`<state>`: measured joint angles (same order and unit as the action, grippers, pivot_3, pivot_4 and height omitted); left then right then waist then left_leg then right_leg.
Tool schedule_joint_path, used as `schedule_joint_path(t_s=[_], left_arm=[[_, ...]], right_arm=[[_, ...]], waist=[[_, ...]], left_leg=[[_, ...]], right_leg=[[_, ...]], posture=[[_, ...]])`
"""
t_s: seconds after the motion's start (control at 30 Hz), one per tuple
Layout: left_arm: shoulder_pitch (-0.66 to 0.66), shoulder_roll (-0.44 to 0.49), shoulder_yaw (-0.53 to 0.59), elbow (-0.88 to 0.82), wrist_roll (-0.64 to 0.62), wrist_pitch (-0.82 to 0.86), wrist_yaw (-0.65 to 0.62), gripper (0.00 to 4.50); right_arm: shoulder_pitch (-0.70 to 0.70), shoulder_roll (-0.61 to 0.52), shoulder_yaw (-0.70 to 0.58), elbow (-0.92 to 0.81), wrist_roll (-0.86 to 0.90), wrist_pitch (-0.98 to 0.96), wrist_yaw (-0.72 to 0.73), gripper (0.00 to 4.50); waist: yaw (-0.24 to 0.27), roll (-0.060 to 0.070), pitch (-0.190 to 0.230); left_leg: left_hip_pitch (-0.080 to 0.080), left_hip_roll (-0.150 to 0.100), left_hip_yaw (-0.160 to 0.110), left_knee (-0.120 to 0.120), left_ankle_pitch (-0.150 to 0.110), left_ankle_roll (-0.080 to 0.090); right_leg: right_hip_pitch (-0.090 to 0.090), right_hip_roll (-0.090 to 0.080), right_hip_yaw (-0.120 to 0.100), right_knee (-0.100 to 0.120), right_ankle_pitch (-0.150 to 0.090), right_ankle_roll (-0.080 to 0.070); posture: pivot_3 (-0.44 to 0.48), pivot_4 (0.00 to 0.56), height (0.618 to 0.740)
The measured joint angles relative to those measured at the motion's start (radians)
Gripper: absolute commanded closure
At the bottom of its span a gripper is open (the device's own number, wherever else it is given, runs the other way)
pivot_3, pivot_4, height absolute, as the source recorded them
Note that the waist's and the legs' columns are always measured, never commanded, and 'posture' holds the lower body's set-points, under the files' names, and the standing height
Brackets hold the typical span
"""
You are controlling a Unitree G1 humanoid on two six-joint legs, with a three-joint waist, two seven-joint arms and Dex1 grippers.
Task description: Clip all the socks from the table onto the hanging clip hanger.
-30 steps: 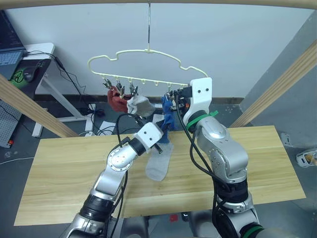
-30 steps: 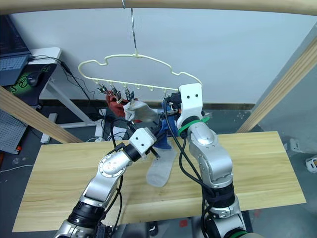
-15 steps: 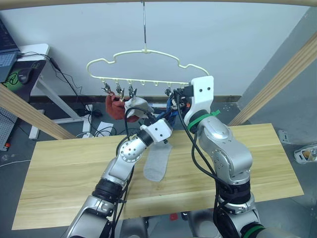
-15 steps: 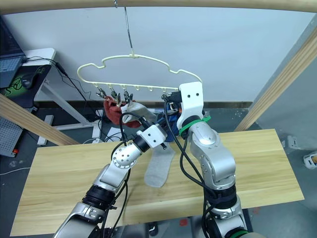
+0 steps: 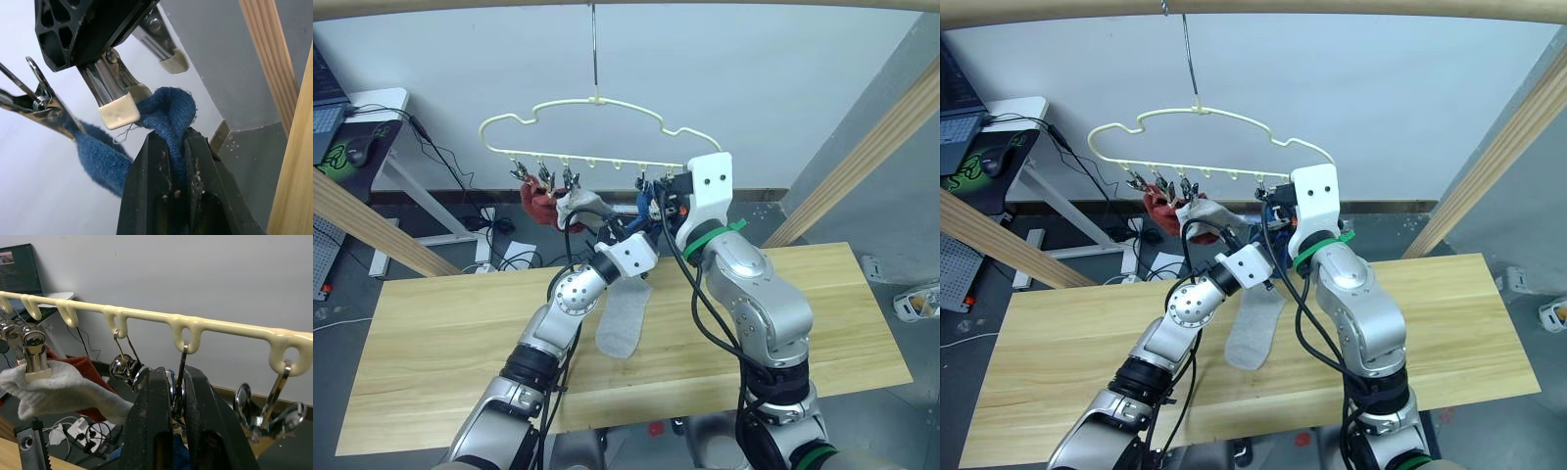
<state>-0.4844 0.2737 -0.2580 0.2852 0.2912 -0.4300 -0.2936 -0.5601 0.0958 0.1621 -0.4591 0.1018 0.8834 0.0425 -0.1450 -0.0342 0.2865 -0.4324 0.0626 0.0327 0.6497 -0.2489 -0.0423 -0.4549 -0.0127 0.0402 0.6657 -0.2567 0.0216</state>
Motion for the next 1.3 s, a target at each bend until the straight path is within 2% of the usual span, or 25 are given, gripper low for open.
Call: schedule_joint_path(t_s=[0.47,0.9,0.97,1.0,1.17,1.3], left_arm=[[0.000,0.010,0.001,0.001,0.020,-0.024,0.030,4.50],[-0.012,0.011,0.001,0.004,0.041,-0.032,0.067,4.50],[-0.012,0.011,0.001,0.004,0.041,-0.032,0.068,4.50],[-0.013,0.011,0.001,0.004,0.042,-0.032,0.069,4.50],[-0.035,0.011,0.012,0.006,0.041,-0.037,0.088,4.50],[-0.037,0.012,0.012,0.006,0.042,-0.037,0.088,4.50]], right_arm=[[0.001,-0.060,0.049,-0.002,-0.024,-0.023,0.000,4.49],[0.000,-0.067,0.054,-0.002,-0.042,-0.024,-0.001,4.49],[0.000,-0.067,0.054,-0.002,-0.043,-0.023,-0.001,3.77],[0.000,-0.066,0.054,-0.002,-0.042,-0.023,-0.001,3.56],[0.012,-0.060,0.055,-0.001,-0.041,-0.016,-0.001,1.58],[0.020,-0.050,0.054,-0.001,-0.038,-0.015,0.001,0.22]], waist=[[-0.001,0.000,0.000],[0.000,0.000,0.000],[0.000,0.000,0.000],[0.000,0.000,0.000],[0.000,0.000,0.000],[0.000,0.000,0.000]], left_leg=[[0.000,-0.001,-0.001,0.015,0.000,0.001],[0.000,-0.001,-0.001,0.015,0.001,0.002],[0.000,-0.001,-0.001,0.015,0.001,0.002],[0.000,-0.001,-0.001,0.015,0.001,0.002],[0.000,-0.001,-0.001,0.015,0.001,0.002],[0.000,-0.001,-0.001,0.015,0.001,0.002]], right_leg=[[0.000,0.004,0.000,0.015,-0.001,0.002],[0.000,0.004,0.000,0.015,0.000,0.002],[0.000,0.004,0.000,0.015,0.000,0.002],[0.000,0.004,0.000,0.015,0.000,0.002],[0.000,0.004,0.000,0.015,0.000,0.002],[0.000,0.004,0.000,0.015,0.000,0.002]], posture=[[-0.255,0.282,0.740],[-0.248,0.281,0.740],[-0.247,0.280,0.740],[-0.247,0.280,0.740],[-0.248,0.279,0.740],[-0.252,0.274,0.740]])
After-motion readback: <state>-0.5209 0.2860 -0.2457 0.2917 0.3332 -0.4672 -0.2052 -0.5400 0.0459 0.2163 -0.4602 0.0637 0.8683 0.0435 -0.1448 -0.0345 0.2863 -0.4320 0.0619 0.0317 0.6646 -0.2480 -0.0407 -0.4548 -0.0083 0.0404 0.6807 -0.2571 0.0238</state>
